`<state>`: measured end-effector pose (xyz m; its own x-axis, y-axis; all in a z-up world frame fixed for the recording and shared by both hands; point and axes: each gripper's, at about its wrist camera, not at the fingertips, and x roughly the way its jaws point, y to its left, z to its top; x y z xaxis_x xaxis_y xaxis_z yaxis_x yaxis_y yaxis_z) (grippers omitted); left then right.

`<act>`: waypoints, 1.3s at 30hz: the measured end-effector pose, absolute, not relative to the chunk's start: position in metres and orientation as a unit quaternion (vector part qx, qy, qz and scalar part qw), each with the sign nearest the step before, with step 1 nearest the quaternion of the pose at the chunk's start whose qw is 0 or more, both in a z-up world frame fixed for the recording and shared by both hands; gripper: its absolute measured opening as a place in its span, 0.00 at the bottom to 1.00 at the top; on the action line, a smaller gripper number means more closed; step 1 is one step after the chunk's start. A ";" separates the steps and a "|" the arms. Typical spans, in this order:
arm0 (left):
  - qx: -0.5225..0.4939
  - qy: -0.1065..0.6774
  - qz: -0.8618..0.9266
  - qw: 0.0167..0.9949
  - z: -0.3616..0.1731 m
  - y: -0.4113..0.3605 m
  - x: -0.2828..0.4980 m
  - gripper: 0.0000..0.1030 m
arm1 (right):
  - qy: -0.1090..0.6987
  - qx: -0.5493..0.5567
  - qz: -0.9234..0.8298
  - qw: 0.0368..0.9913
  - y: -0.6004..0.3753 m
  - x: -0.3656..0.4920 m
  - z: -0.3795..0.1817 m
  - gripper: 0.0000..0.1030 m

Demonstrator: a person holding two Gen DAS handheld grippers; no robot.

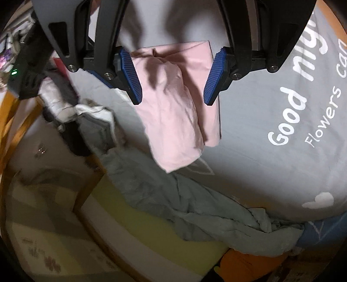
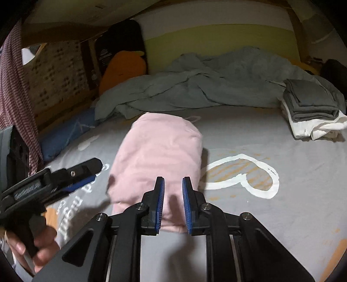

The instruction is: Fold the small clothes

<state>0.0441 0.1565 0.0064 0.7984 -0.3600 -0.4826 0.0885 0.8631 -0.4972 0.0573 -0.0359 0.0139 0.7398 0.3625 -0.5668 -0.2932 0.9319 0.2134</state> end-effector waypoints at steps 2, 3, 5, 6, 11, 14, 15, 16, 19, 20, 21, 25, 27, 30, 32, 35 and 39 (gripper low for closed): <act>-0.191 0.300 -0.082 0.931 0.003 0.147 0.048 0.52 | 0.321 0.057 0.180 0.928 -0.030 0.061 0.011 0.17; -0.172 0.306 -0.062 0.934 0.000 0.145 0.050 0.49 | 0.327 0.056 0.189 0.924 -0.027 0.064 0.008 0.17; -0.136 0.329 0.002 0.934 -0.007 0.142 0.053 0.44 | 0.334 0.049 0.202 0.919 -0.025 0.064 0.001 0.17; -0.124 0.330 0.015 0.936 -0.011 0.142 0.053 0.44 | 0.337 0.044 0.208 0.917 -0.024 0.062 -0.004 0.17; -0.114 0.346 0.024 0.931 -0.024 0.141 0.053 0.44 | 0.340 0.043 0.231 0.911 -0.025 0.054 -0.021 0.17; -0.139 0.355 0.021 0.924 -0.029 0.148 0.055 0.46 | 0.332 0.056 0.241 0.910 -0.031 0.050 -0.019 0.17; -0.144 0.355 0.019 0.923 -0.030 0.149 0.054 0.46 | 0.324 0.063 0.234 0.915 -0.034 0.051 -0.015 0.17; -0.146 0.355 0.018 0.923 -0.030 0.150 0.054 0.46 | 0.319 0.067 0.231 0.917 -0.036 0.052 -0.011 0.17; -0.134 0.354 0.021 0.925 -0.030 0.147 0.051 0.46 | 0.313 0.066 0.237 0.917 -0.035 0.071 0.006 0.17; -0.130 0.352 0.021 0.927 -0.030 0.145 0.050 0.46 | 0.313 0.060 0.237 0.918 -0.034 0.080 0.012 0.20; -0.128 0.352 0.020 0.927 -0.031 0.145 0.049 0.46 | 0.317 0.056 0.242 0.915 -0.031 0.098 0.022 0.26; -0.132 0.353 0.014 0.926 -0.033 0.147 0.049 0.46 | 0.360 0.080 0.234 0.900 -0.027 0.162 0.038 0.60; -0.135 0.356 0.010 0.925 -0.035 0.149 0.050 0.46 | 0.419 0.115 0.249 0.866 -0.027 0.205 0.028 0.60; -0.135 0.359 0.009 0.923 -0.037 0.149 0.051 0.46 | 0.475 0.139 0.254 0.831 -0.023 0.242 0.004 0.59; -0.130 0.361 0.009 0.923 -0.037 0.148 0.051 0.48 | 0.490 0.141 0.250 0.823 -0.020 0.259 -0.011 0.47; -0.127 0.362 0.008 0.923 -0.037 0.147 0.051 0.49 | 0.480 0.086 0.189 0.852 -0.013 0.268 -0.028 0.47; -0.136 0.361 0.000 0.923 -0.036 0.150 0.049 0.47 | 0.445 0.101 0.145 0.878 -0.030 0.261 -0.017 0.47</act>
